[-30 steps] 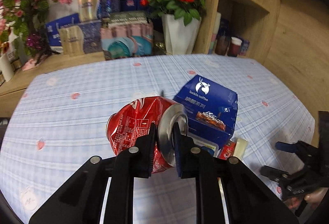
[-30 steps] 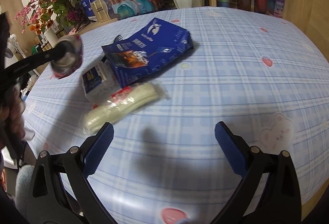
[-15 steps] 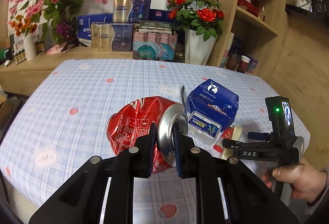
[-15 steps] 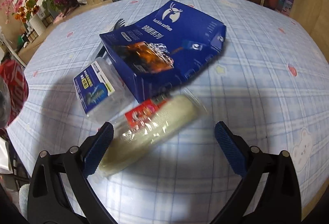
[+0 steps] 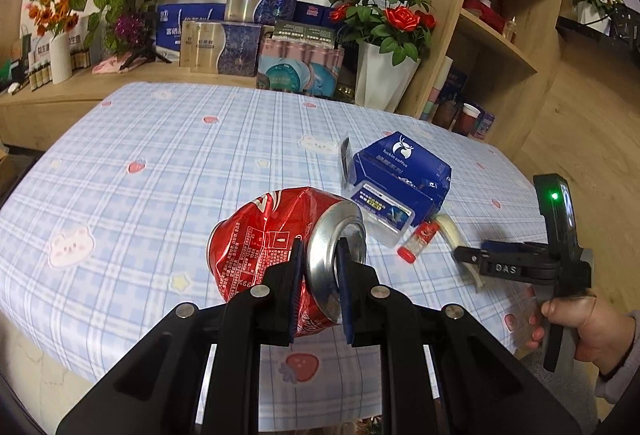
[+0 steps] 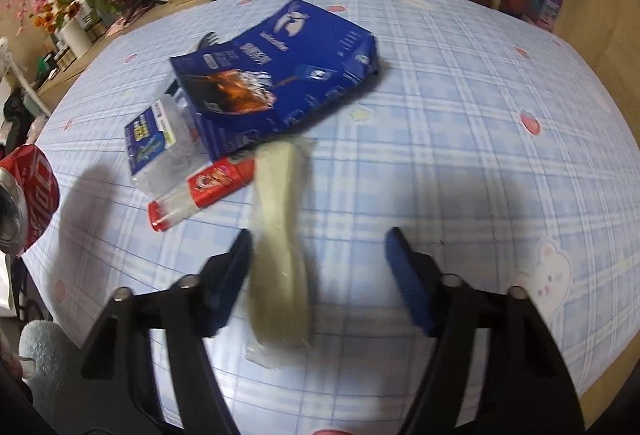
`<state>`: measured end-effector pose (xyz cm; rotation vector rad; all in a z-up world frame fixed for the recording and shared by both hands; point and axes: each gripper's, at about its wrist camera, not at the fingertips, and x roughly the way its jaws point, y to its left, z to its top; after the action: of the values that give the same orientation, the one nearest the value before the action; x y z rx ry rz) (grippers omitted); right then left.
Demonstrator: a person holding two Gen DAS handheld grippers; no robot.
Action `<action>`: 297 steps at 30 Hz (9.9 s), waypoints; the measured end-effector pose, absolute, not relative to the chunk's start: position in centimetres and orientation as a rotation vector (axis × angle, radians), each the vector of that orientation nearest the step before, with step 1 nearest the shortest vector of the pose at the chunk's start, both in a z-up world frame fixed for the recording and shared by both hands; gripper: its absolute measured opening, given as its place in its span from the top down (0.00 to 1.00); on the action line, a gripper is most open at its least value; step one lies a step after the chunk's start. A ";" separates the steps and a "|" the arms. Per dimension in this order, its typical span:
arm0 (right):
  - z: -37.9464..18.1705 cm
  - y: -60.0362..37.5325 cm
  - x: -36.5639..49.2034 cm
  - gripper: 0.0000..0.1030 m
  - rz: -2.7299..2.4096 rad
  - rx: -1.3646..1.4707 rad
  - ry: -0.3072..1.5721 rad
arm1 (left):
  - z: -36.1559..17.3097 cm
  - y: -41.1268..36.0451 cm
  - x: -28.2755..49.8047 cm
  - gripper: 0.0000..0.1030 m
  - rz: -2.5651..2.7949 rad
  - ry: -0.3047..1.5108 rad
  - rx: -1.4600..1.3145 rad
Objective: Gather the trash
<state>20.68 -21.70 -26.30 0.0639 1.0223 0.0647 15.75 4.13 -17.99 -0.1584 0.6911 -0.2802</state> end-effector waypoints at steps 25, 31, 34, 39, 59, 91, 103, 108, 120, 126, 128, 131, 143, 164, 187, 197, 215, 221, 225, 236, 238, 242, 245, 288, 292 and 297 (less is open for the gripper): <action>-22.2 -22.0 14.6 0.84 0.159 0.102 0.875 | -15.2 3.0 11.0 0.84 -0.290 0.672 -0.186; -20.1 -23.1 11.3 0.84 0.163 0.122 0.816 | -14.0 1.9 9.1 0.84 -0.313 0.658 -0.178; -19.4 -23.6 9.6 0.84 0.164 0.137 0.796 | -13.3 1.2 7.9 0.84 -0.329 0.644 -0.169; -18.7 -24.0 7.2 0.84 0.171 0.136 0.787 | -12.6 0.3 5.6 0.84 -0.354 0.633 -0.163; -18.7 -20.5 0.0 0.84 0.320 0.128 0.773 | -11.7 1.2 -1.1 0.84 -0.340 0.602 -0.158; -19.1 -18.9 -2.0 0.06 0.259 0.106 0.695 | -14.2 0.7 -1.8 0.84 -0.367 0.666 -0.166; -19.7 -20.6 -2.1 0.06 0.187 0.144 0.685 | -15.8 -1.6 -1.8 0.81 -0.459 0.724 -0.136; -19.9 -20.9 -2.2 0.06 0.173 0.148 0.684 | -15.8 -1.6 -1.7 0.51 -0.447 0.707 -0.128; -20.2 -21.3 -2.0 0.06 0.145 0.152 0.691 | -14.9 1.6 -0.8 0.10 -0.236 0.612 -0.099; -20.3 -21.7 -1.6 0.06 0.131 0.148 0.694 | -14.5 2.8 0.1 0.10 -0.199 0.606 -0.096; -20.4 -21.9 -1.5 0.06 0.126 0.150 0.693 | -14.3 2.8 0.5 0.10 -0.200 0.604 -0.086; -20.4 -22.2 -1.1 0.06 0.114 0.146 0.695 | -14.3 2.7 0.9 0.10 -0.206 0.604 -0.079; -19.9 -24.0 2.6 0.06 0.078 0.122 0.704 | -13.7 1.0 6.5 0.10 -0.275 0.666 -0.095; -21.1 -27.3 19.5 0.06 0.110 0.171 0.802 | -19.7 -3.8 33.2 0.61 -0.404 0.959 0.003; -24.8 -21.2 23.8 0.06 0.144 0.075 0.967 | -22.5 -2.8 36.4 0.97 -0.385 1.004 -0.011; -27.2 -18.0 26.6 0.06 0.025 0.053 1.065 | -19.1 1.2 31.2 0.97 -0.355 0.881 -0.075; -26.8 -17.7 23.8 0.52 0.136 -0.059 1.051 | -19.5 2.1 23.2 0.97 -0.384 0.844 -0.189; -26.6 -16.6 24.1 0.65 0.156 -0.050 1.047 | -18.9 2.3 20.9 0.97 -0.389 0.833 -0.232; -26.4 -16.3 23.6 0.74 0.184 -0.060 1.053 | -18.2 2.6 19.3 0.97 -0.381 0.822 -0.254; -22.3 -18.3 17.4 0.74 0.206 0.077 0.869 | -15.7 2.4 14.6 0.97 -0.379 0.766 -0.246; -21.2 -18.9 15.8 0.74 0.197 0.117 0.823 | -15.2 2.4 13.4 0.97 -0.380 0.757 -0.251; -19.7 -19.8 13.0 0.74 0.212 0.174 0.771 | -14.2 2.3 11.0 0.97 -0.379 0.735 -0.243; -19.0 -20.0 10.9 0.74 0.225 0.168 0.747 | -13.6 2.3 9.4 0.97 -0.378 0.723 -0.237; -17.8 -17.7 -3.2 0.10 0.289 0.069 0.618 | -12.9 0.7 -1.3 0.97 -0.399 0.735 -0.149; -17.0 -19.5 -3.5 0.06 0.186 0.116 0.553 | -13.4 0.2 -1.2 0.97 -0.411 0.753 -0.140; -16.8 -21.3 -3.4 0.06 0.116 0.157 0.531 | -14.3 -0.8 -1.3 0.97 -0.439 0.783 -0.126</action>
<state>-3.41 -21.26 -16.83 0.1566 0.5308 0.1158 -1.25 -0.81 -14.31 -0.1261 0.7831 -0.4393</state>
